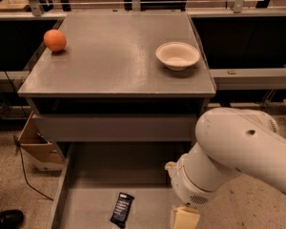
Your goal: Pick rxbar blueberry from middle drawer and place on counter
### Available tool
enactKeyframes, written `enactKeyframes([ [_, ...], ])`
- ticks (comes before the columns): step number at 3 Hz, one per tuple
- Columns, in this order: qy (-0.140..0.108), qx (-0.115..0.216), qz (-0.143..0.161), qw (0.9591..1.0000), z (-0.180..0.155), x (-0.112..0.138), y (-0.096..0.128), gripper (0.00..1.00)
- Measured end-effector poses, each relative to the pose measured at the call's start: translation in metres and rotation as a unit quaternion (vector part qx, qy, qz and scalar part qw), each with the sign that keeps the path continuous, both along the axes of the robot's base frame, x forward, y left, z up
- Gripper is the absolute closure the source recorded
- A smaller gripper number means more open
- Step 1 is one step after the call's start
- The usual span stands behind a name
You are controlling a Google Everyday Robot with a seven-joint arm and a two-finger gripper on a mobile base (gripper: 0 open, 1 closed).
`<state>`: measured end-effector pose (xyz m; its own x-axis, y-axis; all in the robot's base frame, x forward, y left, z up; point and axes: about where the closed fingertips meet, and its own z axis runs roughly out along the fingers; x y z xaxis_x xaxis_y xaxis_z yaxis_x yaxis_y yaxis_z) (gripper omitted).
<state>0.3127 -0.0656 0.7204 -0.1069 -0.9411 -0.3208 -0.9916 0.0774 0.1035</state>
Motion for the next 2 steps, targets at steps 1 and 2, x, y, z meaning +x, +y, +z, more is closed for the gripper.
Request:
enactKeyframes([
  [1, -0.001, 0.020, -0.010, 0.9997, -0.040, 0.008, 0.027, 0.00],
  [2, 0.000, 0.039, -0.017, 0.9991, -0.083, 0.027, 0.053, 0.00],
])
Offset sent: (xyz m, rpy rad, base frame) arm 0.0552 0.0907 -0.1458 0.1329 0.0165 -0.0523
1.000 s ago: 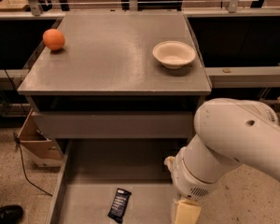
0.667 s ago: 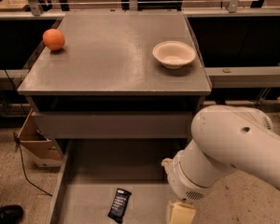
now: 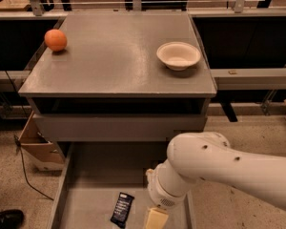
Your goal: Pick rxbar blueberry from middle drawer and place on counter
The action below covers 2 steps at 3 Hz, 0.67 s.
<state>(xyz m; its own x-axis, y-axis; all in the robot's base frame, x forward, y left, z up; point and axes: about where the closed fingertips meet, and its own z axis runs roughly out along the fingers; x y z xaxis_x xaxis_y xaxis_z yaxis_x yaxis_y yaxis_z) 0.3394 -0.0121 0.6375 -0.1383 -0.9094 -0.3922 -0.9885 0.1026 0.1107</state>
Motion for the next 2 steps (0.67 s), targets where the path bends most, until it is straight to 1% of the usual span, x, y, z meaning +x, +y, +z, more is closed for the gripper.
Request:
enactKeyframes([
  [1, 0.010, 0.016, 0.001, 0.9998, -0.043, 0.019, 0.025, 0.00],
  [2, 0.018, 0.031, 0.008, 0.9993, -0.084, 0.030, 0.047, 0.00],
])
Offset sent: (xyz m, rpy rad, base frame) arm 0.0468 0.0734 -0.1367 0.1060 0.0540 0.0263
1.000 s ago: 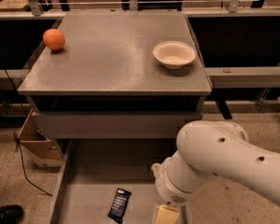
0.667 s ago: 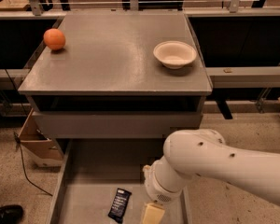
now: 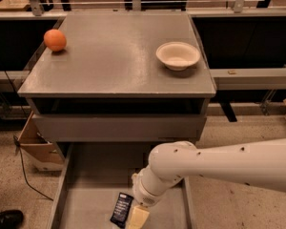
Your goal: Pick rxbar blueberry from middle drawer and place on counter
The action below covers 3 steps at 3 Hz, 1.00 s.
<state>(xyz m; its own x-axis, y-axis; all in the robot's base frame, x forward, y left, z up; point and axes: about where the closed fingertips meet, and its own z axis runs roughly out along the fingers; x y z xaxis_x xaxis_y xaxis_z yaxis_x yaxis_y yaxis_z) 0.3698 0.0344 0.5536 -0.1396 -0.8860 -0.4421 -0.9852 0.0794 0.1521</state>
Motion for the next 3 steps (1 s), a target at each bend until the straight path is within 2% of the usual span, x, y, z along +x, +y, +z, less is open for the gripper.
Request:
enactKeyframes([
  [1, 0.008, 0.016, 0.004, 0.9998, -0.0716, 0.0038, 0.0291, 0.00],
  [3, 0.002, 0.025, -0.002, 0.9997, -0.0732, 0.0032, 0.0309, 0.00],
])
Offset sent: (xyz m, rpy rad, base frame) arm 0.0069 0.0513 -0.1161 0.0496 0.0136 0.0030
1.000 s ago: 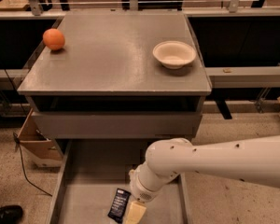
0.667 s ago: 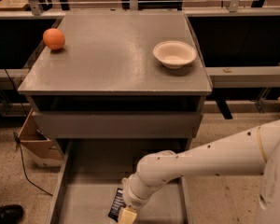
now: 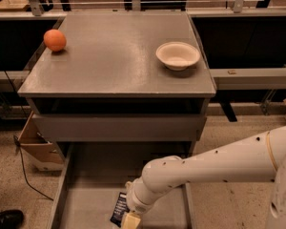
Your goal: Pick rxbar blueberry from middle drawer and place on counter
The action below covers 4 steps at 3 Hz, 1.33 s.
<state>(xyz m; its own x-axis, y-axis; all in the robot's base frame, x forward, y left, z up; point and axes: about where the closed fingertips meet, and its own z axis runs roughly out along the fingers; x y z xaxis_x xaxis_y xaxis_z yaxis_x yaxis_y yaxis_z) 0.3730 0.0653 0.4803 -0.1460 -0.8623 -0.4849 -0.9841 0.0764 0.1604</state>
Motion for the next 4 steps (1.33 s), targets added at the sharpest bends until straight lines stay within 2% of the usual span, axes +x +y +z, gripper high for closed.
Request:
enactKeyframes([
  [2, -0.014, 0.063, -0.036, 0.9973, -0.031, 0.034, 0.014, 0.00],
  [4, -0.016, 0.083, -0.061, 0.9946, -0.097, 0.057, 0.024, 0.00],
])
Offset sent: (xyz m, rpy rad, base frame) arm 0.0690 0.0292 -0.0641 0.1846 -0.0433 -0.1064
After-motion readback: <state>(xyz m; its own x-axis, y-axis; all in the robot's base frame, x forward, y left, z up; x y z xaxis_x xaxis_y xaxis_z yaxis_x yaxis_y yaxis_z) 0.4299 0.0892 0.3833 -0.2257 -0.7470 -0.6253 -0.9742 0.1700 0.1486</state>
